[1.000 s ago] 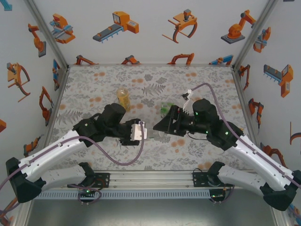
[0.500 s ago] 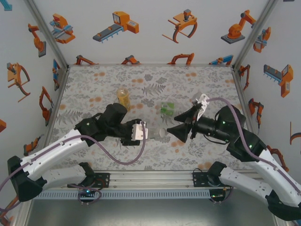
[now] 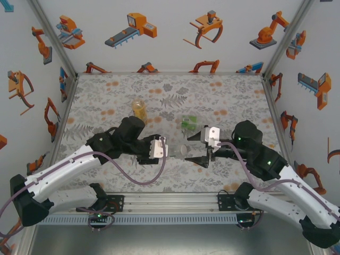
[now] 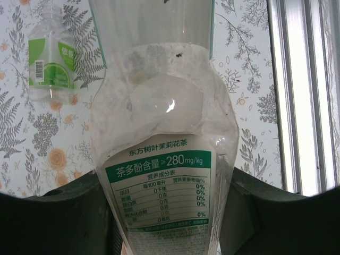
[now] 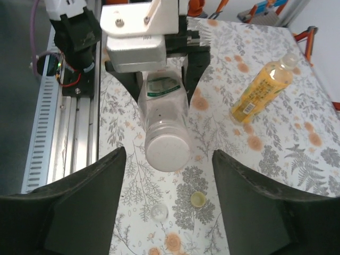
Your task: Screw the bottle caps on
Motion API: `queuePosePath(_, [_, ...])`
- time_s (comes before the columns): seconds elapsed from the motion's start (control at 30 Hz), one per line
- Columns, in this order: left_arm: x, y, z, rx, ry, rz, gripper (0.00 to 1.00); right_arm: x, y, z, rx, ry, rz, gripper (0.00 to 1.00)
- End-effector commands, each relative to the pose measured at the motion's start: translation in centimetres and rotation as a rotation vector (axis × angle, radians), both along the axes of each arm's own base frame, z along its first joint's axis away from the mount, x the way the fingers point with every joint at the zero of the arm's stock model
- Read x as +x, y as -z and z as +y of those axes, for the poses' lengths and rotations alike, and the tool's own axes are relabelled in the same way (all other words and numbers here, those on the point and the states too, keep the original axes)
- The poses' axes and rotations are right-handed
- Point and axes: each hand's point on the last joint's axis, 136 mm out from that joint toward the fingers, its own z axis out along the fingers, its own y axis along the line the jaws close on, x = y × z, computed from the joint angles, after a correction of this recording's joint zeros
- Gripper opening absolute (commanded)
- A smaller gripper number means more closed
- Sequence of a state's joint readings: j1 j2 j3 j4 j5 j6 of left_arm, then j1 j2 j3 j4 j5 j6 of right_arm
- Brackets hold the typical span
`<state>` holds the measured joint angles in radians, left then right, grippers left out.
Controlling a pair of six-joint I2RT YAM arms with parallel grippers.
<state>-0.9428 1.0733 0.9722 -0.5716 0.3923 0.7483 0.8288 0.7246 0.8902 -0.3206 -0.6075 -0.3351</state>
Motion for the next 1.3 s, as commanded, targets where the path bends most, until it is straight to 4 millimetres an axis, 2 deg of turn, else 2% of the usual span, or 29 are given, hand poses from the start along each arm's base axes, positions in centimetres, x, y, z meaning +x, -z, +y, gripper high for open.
queuePosePath(0.0, [-0.3,-0.7,-0.3,-0.024,0.011,0.009,0.0,-0.6,-0.5,0.5,0.039,-0.057,-0.066,0.66])
queuePosePath(0.13, [-0.3,-0.8,-0.4,-0.027,0.013,0.008,0.0,-0.4,0.2,1.1,0.03,-0.072,-0.036,0.66])
queuePosePath(0.37, [-0.4,-1.0,-0.3,-0.031,0.014,0.005,0.0,0.2,0.1,1.6,0.053,-0.053,-0.027,0.61])
queuePosePath(0.67, [-0.4,-1.1,-0.2,-0.035,0.012,0.0,0.0,0.4,0.9,1.6,0.025,-0.044,-0.003,0.56])
queuePosePath(1.2, [-0.4,-1.4,-0.3,-0.046,0.013,-0.006,0.0,0.6,1.2,1.4,0.006,-0.027,0.011,0.53])
queuePosePath(1.27, [-0.4,-1.5,-0.3,-0.05,0.015,-0.007,0.0,0.6,1.0,1.4,0.009,-0.027,0.008,0.5])
